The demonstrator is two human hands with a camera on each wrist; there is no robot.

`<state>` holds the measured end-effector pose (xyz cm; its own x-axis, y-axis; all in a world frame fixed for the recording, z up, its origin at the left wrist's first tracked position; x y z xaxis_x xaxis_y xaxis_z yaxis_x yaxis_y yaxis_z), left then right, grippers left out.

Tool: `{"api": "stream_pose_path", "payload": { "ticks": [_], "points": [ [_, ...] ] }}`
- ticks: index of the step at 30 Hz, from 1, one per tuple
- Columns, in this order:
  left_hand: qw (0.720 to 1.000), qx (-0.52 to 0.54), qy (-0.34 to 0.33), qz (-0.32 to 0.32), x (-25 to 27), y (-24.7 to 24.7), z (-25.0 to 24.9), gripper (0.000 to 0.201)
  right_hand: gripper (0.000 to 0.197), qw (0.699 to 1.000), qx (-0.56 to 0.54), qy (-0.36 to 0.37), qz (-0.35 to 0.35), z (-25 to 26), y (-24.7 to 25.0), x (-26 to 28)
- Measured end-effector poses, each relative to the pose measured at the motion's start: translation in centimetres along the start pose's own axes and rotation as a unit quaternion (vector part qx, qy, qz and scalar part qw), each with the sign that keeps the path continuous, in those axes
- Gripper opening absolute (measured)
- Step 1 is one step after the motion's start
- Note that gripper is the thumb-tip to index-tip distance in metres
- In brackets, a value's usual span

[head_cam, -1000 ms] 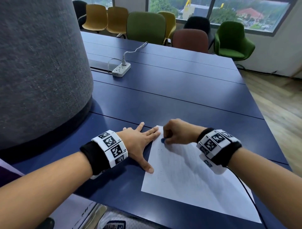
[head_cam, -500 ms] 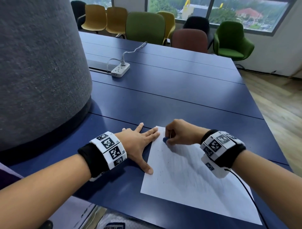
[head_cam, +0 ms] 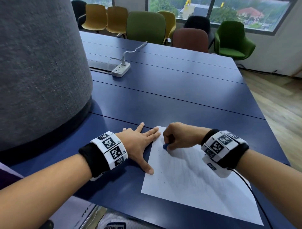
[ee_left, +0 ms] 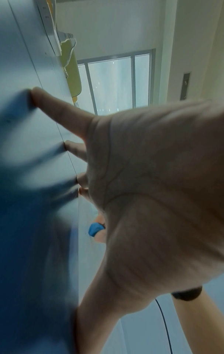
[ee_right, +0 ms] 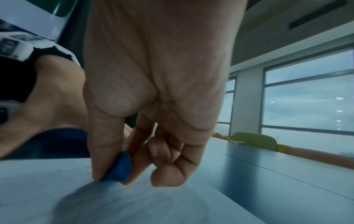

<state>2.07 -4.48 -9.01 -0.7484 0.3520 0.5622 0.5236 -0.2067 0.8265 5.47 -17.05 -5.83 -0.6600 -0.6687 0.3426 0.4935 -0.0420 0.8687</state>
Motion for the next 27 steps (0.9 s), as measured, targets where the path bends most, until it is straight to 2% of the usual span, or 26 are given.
{"api": "stream_pose_path", "payload": {
  "ticks": [5, 7, 10, 15, 20, 24, 27],
  "points": [
    [1.0, -0.007, -0.002, 0.003, 0.0, 0.0, -0.1, 0.138, 0.017, 0.994, 0.033, -0.028, -0.097, -1.5, 2.5, -1.6],
    [1.0, -0.007, -0.002, 0.003, 0.0, 0.0, -0.2, 0.138, 0.019, 0.996, 0.022, -0.014, -0.086, -1.2, 2.0, -1.6],
    [1.0, -0.003, -0.002, 0.004, 0.1, 0.1, -0.2, 0.137, 0.016, 1.0, 0.018, 0.003, -0.021, -0.4, 1.1, -1.4],
    [1.0, -0.003, -0.003, 0.006, 0.2, 0.0, -0.3, 0.137, 0.017, 0.994, 0.035, -0.021, -0.103, -1.7, 2.5, -1.4],
    [1.0, -0.002, -0.001, 0.004, 0.3, 0.2, -0.2, 0.138, 0.017, 0.999, -0.006, -0.005, -0.039, -1.1, 0.9, -0.2],
    [1.0, 0.003, -0.001, 0.002, 0.3, 0.2, -0.2, 0.138, 0.016, 0.994, 0.003, -0.027, -0.109, -2.2, 1.7, 0.3],
    [1.0, 0.015, -0.008, 0.001, 0.7, 0.1, -0.4, 0.137, 0.017, 0.992, 0.005, -0.016, -0.122, -1.8, 0.9, 1.4]
  ]
}}
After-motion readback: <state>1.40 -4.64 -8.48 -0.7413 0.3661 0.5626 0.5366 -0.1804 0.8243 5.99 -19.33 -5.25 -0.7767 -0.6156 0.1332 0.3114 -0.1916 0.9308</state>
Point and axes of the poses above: each hand's wrist, its own x-axis away from the middle knuckle, its own y-axis out of the back of the hand, z = x × y, the point moved 7 cm from there along -x, towards the middle knuckle, and after that the axes turned 5 degrees about y, right-handed, at the moved point
